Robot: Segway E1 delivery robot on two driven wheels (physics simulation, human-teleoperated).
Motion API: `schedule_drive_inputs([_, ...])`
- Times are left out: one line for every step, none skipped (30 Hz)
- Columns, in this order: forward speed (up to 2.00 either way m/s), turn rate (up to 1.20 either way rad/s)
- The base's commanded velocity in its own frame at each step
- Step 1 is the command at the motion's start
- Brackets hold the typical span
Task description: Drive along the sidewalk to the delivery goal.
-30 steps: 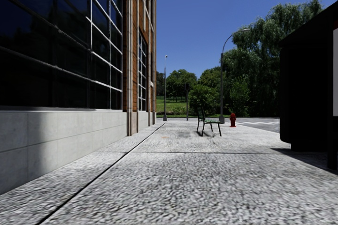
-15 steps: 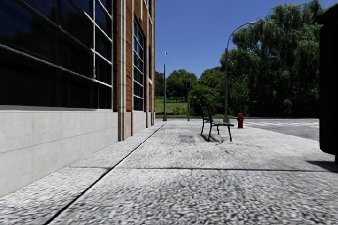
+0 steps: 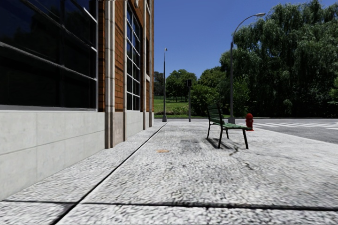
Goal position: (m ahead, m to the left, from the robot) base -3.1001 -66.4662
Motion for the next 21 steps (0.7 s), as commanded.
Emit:
schedule_drive_inputs([2.00, 0.00])
schedule_drive_inputs([2.00, 0.00])
schedule_drive_inputs([2.00, 0.00])
schedule_drive_inputs([2.00, 0.00])
schedule_drive_inputs([2.00, 0.00])
schedule_drive_inputs([2.00, 0.00])
schedule_drive_inputs([2.00, 0.00])
schedule_drive_inputs([2.00, 0.00])
schedule_drive_inputs([2.00, 0.00])
schedule_drive_inputs([2.00, 0.00])
schedule_drive_inputs([2.00, 0.00])
schedule_drive_inputs([2.00, 0.00])
schedule_drive_inputs([2.00, 0.00])
schedule_drive_inputs([2.00, 0.00])
schedule_drive_inputs([2.00, 0.00])
schedule_drive_inputs([2.00, 0.00])
schedule_drive_inputs([2.00, 0.00])
schedule_drive_inputs([2.00, 0.00])
schedule_drive_inputs([2.00, 0.00])
schedule_drive_inputs([2.00, 0.00])
schedule_drive_inputs([2.00, 0.00])
